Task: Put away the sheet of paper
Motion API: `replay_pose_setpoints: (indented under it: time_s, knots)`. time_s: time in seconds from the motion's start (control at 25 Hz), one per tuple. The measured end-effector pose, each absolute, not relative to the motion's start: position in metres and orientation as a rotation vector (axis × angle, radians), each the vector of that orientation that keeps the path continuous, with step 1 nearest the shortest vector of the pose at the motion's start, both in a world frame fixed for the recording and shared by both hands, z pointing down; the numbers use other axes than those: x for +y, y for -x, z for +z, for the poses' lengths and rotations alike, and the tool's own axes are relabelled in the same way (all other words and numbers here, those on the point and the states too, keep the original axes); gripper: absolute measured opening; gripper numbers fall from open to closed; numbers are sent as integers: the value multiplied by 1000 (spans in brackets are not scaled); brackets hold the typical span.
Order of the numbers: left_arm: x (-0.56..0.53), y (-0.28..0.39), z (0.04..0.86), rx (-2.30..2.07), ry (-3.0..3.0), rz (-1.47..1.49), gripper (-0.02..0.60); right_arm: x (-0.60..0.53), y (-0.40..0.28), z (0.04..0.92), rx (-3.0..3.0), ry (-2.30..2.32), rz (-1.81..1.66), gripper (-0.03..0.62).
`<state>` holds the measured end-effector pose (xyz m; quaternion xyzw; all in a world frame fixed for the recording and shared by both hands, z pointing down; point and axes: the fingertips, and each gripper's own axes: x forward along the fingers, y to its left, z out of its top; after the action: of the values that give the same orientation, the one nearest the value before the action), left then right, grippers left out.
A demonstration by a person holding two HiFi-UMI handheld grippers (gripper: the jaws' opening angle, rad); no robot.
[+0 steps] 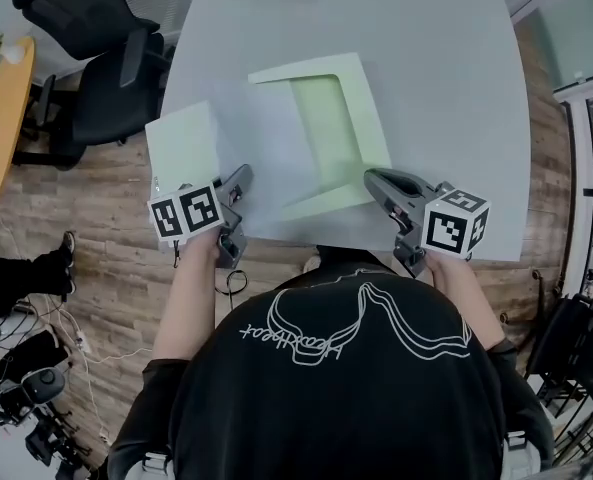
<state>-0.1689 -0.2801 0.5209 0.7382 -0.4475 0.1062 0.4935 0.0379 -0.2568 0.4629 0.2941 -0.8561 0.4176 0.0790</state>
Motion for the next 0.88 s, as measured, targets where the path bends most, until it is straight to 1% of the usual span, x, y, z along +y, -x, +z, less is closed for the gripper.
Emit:
replay_pose_setpoints:
  time_s: [0.88]
  knots:
    - [-299,125,554,-963,-1684,198,11,-256,-66,479,-2522,-968,1365,9]
